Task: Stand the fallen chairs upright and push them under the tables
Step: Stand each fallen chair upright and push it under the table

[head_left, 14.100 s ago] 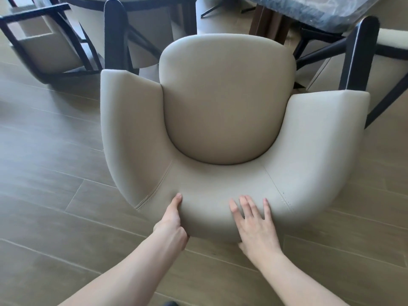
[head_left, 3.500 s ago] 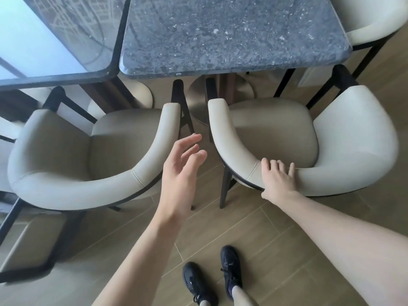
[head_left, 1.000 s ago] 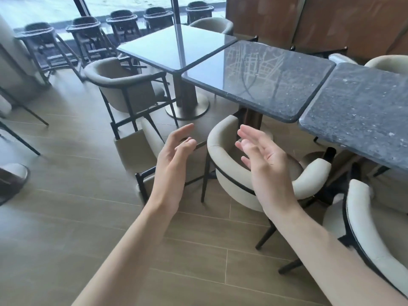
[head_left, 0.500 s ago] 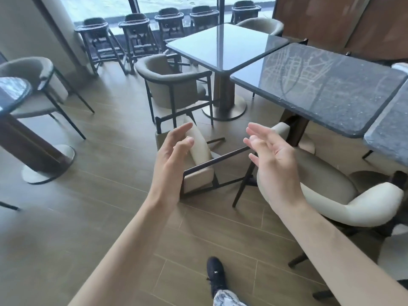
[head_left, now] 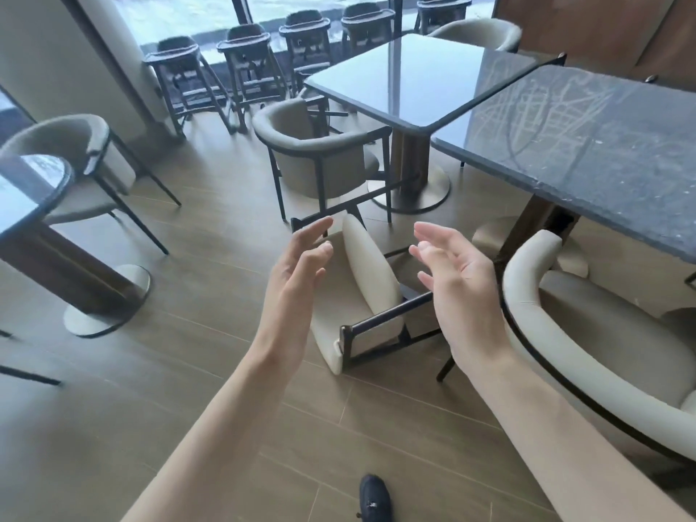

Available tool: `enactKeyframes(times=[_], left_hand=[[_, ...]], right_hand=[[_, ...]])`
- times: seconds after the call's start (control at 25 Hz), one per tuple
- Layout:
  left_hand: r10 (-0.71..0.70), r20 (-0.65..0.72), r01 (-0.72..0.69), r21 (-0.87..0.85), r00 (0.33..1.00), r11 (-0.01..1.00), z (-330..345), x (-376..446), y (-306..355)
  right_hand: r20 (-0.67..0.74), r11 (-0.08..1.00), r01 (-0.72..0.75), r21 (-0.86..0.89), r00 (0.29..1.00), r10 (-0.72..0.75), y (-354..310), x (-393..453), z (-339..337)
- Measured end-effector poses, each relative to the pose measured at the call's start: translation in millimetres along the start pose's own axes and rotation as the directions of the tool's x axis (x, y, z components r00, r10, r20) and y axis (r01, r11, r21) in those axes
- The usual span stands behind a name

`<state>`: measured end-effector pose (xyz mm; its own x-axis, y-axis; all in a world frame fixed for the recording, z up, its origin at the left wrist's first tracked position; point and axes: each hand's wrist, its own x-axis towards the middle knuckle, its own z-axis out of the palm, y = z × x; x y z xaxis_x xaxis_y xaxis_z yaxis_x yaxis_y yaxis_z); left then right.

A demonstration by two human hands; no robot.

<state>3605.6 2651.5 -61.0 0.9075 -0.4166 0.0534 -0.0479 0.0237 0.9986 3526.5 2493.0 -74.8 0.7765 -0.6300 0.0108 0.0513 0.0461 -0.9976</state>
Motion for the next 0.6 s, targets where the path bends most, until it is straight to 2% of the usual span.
enactKeyframes(times=[0.36, 0.6], left_hand=[[-0.031, 0.019, 0.031, -0.01, 0.999, 0.999, -47.5, 93.5, -16.2], [-0.059, 0.099, 0.061, -0.027, 0.993, 0.998, -72.0, 141.9, -29.7]], right_hand=[[0.001, 0.999, -0.052, -0.013, 0.999, 0.052, 17.7, 69.9, 71.7], [-0.089, 0.996, -0.086, -0.022, 0.993, 0.083, 32.1, 92.5, 108.8]])
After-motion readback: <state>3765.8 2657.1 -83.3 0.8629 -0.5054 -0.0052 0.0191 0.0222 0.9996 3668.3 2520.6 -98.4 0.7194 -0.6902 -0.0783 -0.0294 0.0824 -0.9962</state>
